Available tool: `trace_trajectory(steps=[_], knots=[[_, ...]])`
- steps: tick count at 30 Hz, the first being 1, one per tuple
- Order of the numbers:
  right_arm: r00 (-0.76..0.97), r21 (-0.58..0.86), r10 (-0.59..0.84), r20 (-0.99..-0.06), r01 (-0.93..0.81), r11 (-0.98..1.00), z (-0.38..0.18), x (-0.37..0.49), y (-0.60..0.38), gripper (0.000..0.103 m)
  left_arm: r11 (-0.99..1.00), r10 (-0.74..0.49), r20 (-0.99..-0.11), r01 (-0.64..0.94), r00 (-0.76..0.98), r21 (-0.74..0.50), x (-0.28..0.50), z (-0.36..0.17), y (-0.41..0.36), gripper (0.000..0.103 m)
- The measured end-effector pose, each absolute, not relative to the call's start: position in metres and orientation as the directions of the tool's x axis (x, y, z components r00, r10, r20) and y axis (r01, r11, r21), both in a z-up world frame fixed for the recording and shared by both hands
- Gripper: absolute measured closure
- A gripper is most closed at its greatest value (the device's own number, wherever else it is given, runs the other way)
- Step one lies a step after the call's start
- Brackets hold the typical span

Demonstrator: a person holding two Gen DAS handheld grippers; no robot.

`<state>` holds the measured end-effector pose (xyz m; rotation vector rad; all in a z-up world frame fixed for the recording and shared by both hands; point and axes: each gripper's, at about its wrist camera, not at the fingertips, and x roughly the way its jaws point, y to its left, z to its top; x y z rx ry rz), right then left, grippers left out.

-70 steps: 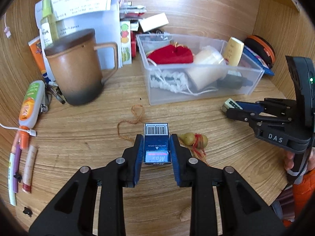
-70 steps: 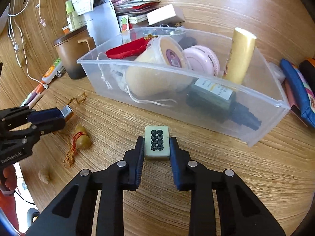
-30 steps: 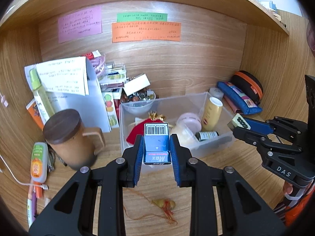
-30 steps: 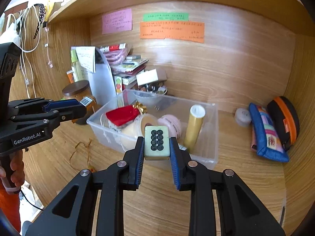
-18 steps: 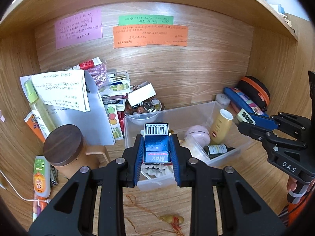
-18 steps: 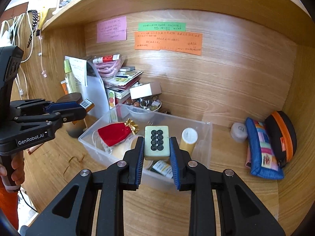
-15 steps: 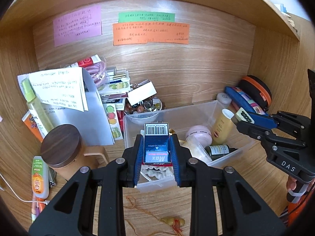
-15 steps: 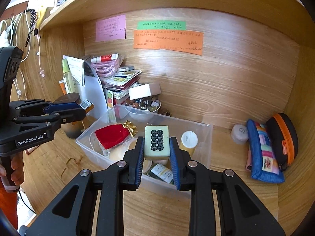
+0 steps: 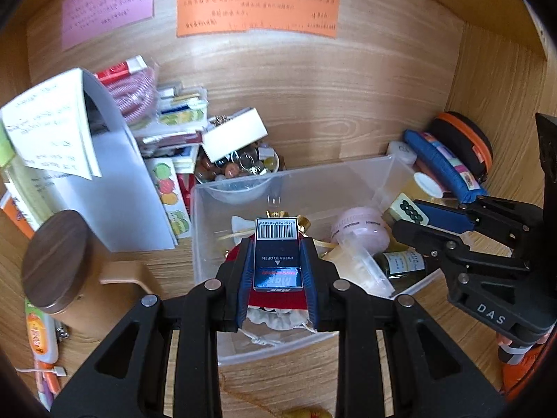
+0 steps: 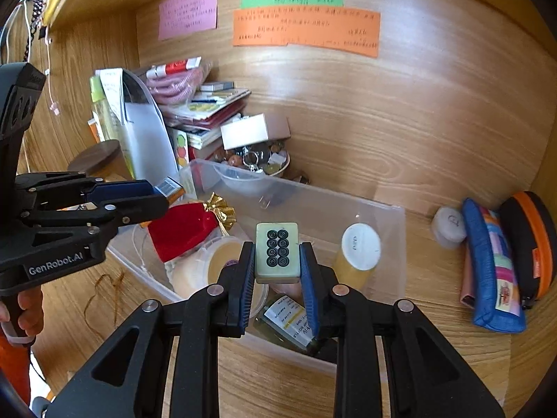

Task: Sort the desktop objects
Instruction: 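Carry the card pack with the left gripper while the right carries the mahjong tile over the box, then open the left gripper to drop the card pack while the right releases the tile into the box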

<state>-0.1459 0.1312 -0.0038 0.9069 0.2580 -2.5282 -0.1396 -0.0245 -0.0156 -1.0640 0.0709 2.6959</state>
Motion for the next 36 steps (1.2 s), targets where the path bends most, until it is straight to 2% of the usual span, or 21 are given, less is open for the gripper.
trace_trajectory(steps=[30, 36], knots=[[-0.649, -0.070, -0.326, -0.687, 0.506, -0.859, -0.031, -0.159, 0.115, 0.080, -0.953, 0.244, -0.715, -0.299, -0.655, -0.052, -0.158, -0.043, -0.009, 0.077], [-0.660, -0.079, -0.329, -0.675, 0.509, -0.857, -0.027, -0.156, 0.115, 0.080, -0.956, 0.231, -0.705, -0.292, -0.671, -0.036, -0.154, -0.037, -0.008, 0.070]])
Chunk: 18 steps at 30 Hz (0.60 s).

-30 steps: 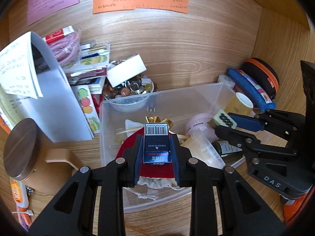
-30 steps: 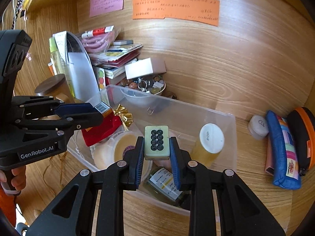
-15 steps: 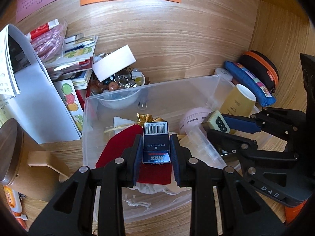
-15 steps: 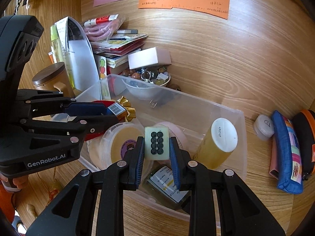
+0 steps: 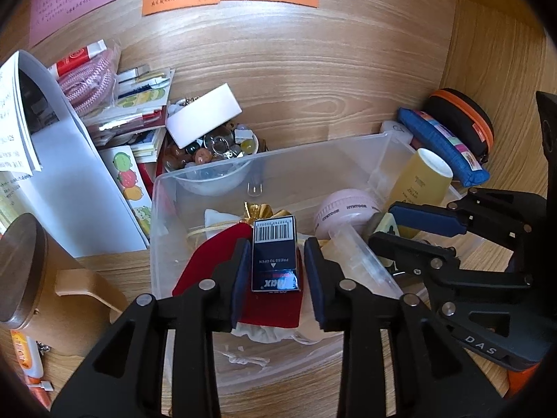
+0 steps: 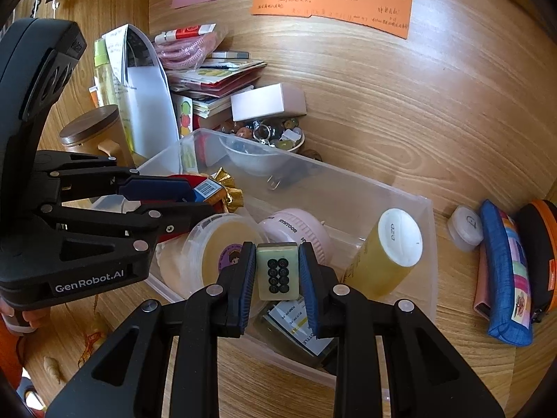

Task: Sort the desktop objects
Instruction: 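Open the left gripper to drop the card pack while the right releases the tile into the box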

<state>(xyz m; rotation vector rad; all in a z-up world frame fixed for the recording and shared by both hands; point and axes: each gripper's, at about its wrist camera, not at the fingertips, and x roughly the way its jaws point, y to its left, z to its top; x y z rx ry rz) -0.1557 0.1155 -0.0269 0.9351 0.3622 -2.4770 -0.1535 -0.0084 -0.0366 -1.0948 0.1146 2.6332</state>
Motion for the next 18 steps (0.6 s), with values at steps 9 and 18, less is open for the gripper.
trace_trajectory(steps=[9, 18], knots=[[-0.679, -0.074, -0.337, -0.652, 0.500, -0.863, -0.014, -0.147, 0.120, 0.068, -0.962, 0.190, -0.674, -0.271, -0.714, 0.016, -0.141, -0.023, -0.008, 0.047], [-0.737, -0.109, -0.324, -0.594, 0.472, -0.875, 0.011, -0.123, 0.126, 0.051, -0.967, 0.172, -0.632, -0.251, -0.756, 0.037, -0.119, -0.005, -0.011, 0.028]])
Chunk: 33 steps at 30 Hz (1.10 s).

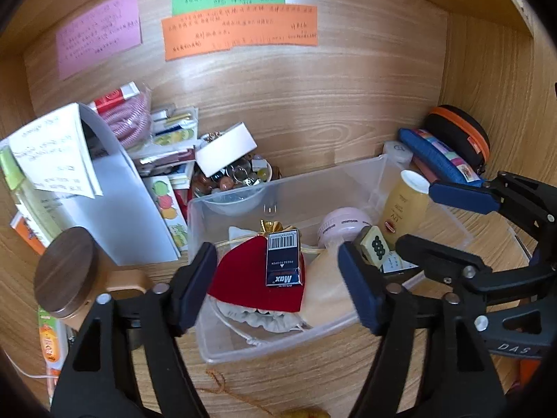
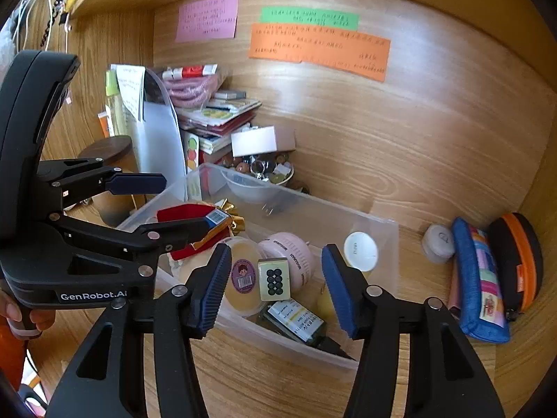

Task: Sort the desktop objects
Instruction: 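Open the left gripper to drop the card pack while the right releases the tile into the box, then move the left gripper to the small seashell while the right moves to the gourd charm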

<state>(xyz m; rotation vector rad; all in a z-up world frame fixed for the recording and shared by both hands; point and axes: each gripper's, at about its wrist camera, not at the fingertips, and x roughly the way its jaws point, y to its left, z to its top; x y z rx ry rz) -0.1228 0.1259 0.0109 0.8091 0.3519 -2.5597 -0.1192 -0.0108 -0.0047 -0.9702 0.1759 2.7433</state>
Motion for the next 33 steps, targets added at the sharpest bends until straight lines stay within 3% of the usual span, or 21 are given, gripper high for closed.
trace_trajectory(steps=[8, 13, 21, 33], knots=[[-0.762, -0.106, -0.320, -0.563, 0.451, -0.886, 0.024, -0.100, 0.131, 0.036, -0.971, 0.166, -0.597, -0.234, -0.785, 0.037, -0.090, 0.010, -0.017, 0.015], [-0.766, -0.092, -0.327, -0.554, 0.447, -0.890, 0.027, -0.086, 0.134, 0.032, -0.975, 0.153, -0.577, -0.219, -0.803, 0.046, -0.072, 0.017, -0.024, 0.010], [-0.760, -0.054, -0.353, -0.546, 0.453, -0.890, 0.027, -0.064, 0.138, 0.030, -0.979, 0.132, -0.557, -0.195, -0.820, 0.055, -0.026, 0.011, -0.039, 0.010], [-0.697, 0.026, -0.406, -0.591, 0.487, -0.873, -0.002, -0.044, 0.135, 0.029, -0.986, 0.073, -0.634, -0.151, -0.770, 0.069, 0.016, -0.034, -0.050, 0.010]])
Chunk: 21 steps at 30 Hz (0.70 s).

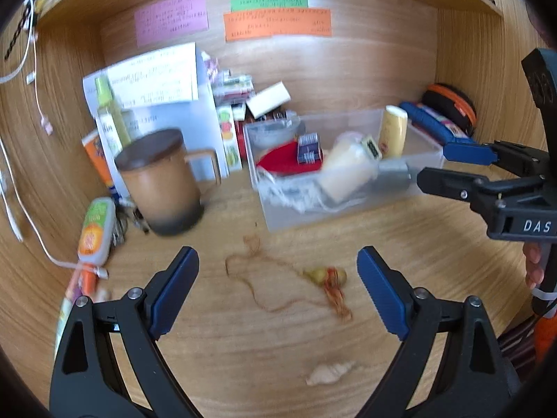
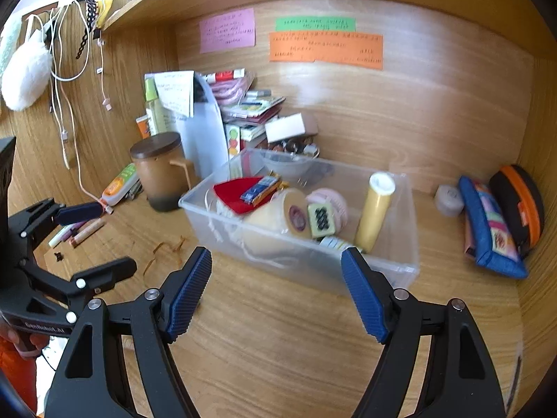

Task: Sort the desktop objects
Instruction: 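Move the left gripper to the small seashell while the right moves to the gourd charm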

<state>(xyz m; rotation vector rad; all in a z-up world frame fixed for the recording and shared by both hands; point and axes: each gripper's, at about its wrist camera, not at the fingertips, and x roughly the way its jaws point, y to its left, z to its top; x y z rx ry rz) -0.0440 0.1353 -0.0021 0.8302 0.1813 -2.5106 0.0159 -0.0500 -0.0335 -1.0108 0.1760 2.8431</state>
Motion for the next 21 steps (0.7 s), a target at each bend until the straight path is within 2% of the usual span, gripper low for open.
trace_trajectory(steps=[15, 21], knots=[[-0.622, 0.103, -0.432, -0.653, 0.492, -0.864, -0.036, -0.032, 0.134, 0.029, -0.989, 0.105, -0.697, -0.150, -0.709, 0.004, 0.053, -0.074, -0.048, 0.010], [-0.594, 0.144, -0.454, -0.665, 0.494, -0.857, -0.040, -0.033, 0.128, 0.029, -0.986, 0.117, -0.732, -0.164, -0.671, -0.007, 0.056, -0.089, -0.048, 0.023]])
